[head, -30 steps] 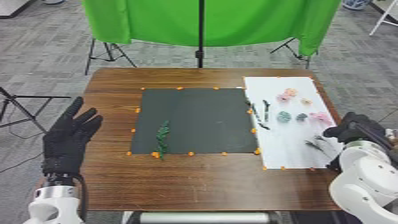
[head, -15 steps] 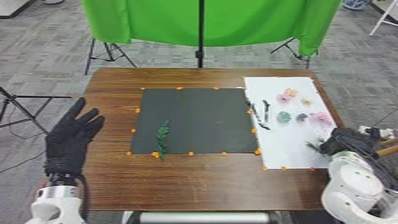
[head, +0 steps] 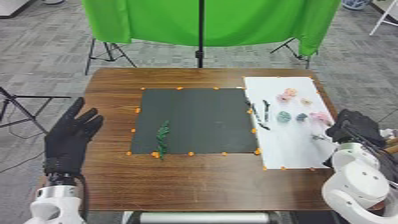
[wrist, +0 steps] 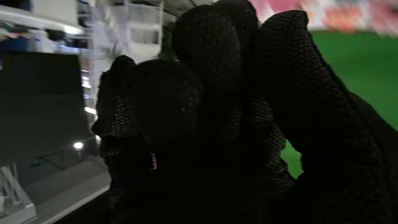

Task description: Arrange flowers

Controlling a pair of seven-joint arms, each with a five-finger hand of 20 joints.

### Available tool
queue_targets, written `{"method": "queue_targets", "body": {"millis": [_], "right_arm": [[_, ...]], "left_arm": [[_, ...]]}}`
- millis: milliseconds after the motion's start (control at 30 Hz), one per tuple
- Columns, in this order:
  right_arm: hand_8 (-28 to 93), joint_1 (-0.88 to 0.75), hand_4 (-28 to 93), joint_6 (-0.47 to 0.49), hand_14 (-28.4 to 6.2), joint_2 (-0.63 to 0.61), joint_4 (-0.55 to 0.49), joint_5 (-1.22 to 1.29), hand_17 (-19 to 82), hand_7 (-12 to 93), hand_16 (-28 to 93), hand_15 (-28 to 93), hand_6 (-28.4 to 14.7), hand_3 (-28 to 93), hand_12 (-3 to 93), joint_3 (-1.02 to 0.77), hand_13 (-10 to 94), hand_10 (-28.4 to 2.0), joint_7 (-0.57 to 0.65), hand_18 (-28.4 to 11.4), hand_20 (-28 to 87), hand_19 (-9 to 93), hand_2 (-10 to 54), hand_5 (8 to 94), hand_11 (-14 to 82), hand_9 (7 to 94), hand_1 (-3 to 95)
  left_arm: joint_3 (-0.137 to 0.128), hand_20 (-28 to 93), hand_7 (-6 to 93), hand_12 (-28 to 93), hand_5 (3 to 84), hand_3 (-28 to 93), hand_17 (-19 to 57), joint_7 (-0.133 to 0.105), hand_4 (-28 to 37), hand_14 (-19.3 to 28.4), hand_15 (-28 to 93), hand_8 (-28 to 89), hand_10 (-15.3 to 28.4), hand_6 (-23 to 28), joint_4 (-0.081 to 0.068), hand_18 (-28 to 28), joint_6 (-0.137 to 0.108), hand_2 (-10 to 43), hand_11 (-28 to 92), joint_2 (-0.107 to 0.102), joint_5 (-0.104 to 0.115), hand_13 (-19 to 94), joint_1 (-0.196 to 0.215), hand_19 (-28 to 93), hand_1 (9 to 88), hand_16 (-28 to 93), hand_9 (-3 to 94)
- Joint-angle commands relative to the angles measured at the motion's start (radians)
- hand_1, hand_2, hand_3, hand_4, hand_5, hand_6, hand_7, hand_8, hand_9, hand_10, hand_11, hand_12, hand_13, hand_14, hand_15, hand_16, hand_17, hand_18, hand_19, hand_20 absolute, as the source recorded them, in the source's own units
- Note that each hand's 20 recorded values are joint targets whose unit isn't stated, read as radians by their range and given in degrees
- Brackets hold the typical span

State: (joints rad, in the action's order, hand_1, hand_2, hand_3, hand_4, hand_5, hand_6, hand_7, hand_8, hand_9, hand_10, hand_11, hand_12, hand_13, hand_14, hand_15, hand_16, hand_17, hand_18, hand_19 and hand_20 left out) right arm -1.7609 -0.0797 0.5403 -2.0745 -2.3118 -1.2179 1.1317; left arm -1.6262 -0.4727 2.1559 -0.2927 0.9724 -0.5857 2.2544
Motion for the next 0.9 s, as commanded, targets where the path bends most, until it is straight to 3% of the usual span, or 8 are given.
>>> {"method": "queue_targets", "body": {"millis": [33, 133, 267, 367, 500, 567, 600, 900], "right_arm": [[7, 0.189, -28, 0.014, -8.7, 0.076, -0.117, -0.007, 41, 18, 21, 68, -1.4, 69, 22.4, 0.102, 82, -11.0, -0.057, -24.0, 16, 93, -9.5, 90.1, 39.0, 91.3, 55.1], [8, 0.341, -28, 0.028, -8.7, 0.165, -0.1, -0.006, 41, 18, 21, 69, -1.6, 70, 22.4, 0.241, 82, -10.9, -0.068, -24.2, 19, 93, -9.5, 90.4, 39.9, 91.7, 54.7], [8, 0.536, -28, 0.057, -8.8, 0.322, -0.024, 0.017, 41, 18, 22, 70, -2.0, 70, 22.5, 0.415, 82, -11.0, -0.105, -24.4, 20, 93, -9.5, 90.7, 40.3, 91.7, 54.5], [8, 0.631, -28, 0.073, -9.0, 0.409, 0.041, 0.027, 41, 18, 22, 70, -2.0, 70, 22.6, 0.513, 82, -11.1, -0.14, -24.6, 21, 93, -9.5, 90.8, 40.5, 91.7, 54.6], [8, 0.706, -28, 0.102, -9.0, 0.496, 0.123, 0.028, 41, 18, 22, 70, -2.0, 70, 22.7, 0.608, 82, -11.0, -0.162, -24.7, 22, 93, -9.5, 90.8, 41.0, 91.7, 54.6], [8, 0.716, -28, 0.114, -9.0, 0.532, 0.156, 0.024, 41, 18, 22, 71, -2.0, 70, 22.7, 0.636, 82, -11.1, -0.166, -24.7, 23, 93, -9.5, 90.8, 41.3, 91.6, 54.6], [8, 0.718, -28, 0.122, -9.1, 0.546, 0.171, 0.024, 41, 18, 22, 71, -2.0, 70, 22.7, 0.647, 82, -11.1, -0.169, -24.7, 23, 93, -9.5, 90.8, 41.3, 91.6, 54.6], [9, 0.742, -28, 0.187, -9.2, 0.651, 0.311, 0.024, 41, 18, 22, 72, -1.8, 70, 23.0, 0.734, 82, -10.9, -0.134, -24.9, 24, 93, -9.5, 91.1, 43.1, 91.8, 53.4]], "left_arm": [[-0.054, 0, 7.1, 10, 35.6, 82, -7.2, 0.038, -27.2, 27.6, 57, -8, 19.8, 7.7, 0.008, 28.4, 0.022, 5.8, 23, 0.02, -0.017, 21, 0.031, 58, 22.7, -11, 33.1], [-0.087, 0, 7.0, 10, 35.6, 82, -7.2, 0.066, -27.1, 27.6, 57, -8, 19.8, 7.8, 0.012, 28.4, 0.052, 5.8, 23, 0.04, -0.036, 21, 0.047, 58, 22.7, -11, 33.1], [-0.113, -1, 6.8, 11, 35.6, 82, -7.2, 0.074, -27.1, 27.6, 57, -8, 19.7, 7.9, 0.021, 28.4, 0.065, 5.8, 23, 0.052, -0.042, 21, 0.072, 58, 22.6, -11, 33.0], [-0.116, -1, 6.8, 11, 35.6, 82, -7.2, 0.077, -27.1, 27.6, 57, -7, 19.8, 7.9, 0.022, 28.4, 0.064, 5.7, 23, 0.04, -0.045, 21, 0.073, 58, 22.5, -11, 33.0], [-0.092, -1, 6.6, 11, 35.5, 82, -7.2, 0.051, -27.0, 27.6, 57, -7, 19.8, 7.9, 0.014, 28.4, 0.029, 5.7, 22, -0.002, -0.017, 21, 0.058, 58, 22.5, -11, 33.0], [-0.094, -1, 6.6, 11, 35.6, 81, -7.3, 0.079, -26.9, 27.7, 57, -7, 19.9, 7.9, 0.008, 28.4, 0.047, 5.7, 23, -0.005, -0.033, 21, 0.043, 58, 22.5, -11, 33.2], [-0.085, -1, 6.6, 11, 35.6, 81, -7.3, 0.071, -27.0, 27.7, 57, -7, 19.9, 7.9, 0.006, 28.4, 0.041, 5.7, 23, -0.013, -0.028, 21, 0.034, 58, 22.6, -11, 33.2], [-0.061, -1, 6.8, 11, 35.8, 82, -7.4, 0.123, -26.9, 27.8, 57, -7, 20.0, 8.1, -0.001, 28.4, 0.061, 5.7, 23, 0.033, -0.06, 21, -0.029, 58, 22.6, -11, 33.4]]}}
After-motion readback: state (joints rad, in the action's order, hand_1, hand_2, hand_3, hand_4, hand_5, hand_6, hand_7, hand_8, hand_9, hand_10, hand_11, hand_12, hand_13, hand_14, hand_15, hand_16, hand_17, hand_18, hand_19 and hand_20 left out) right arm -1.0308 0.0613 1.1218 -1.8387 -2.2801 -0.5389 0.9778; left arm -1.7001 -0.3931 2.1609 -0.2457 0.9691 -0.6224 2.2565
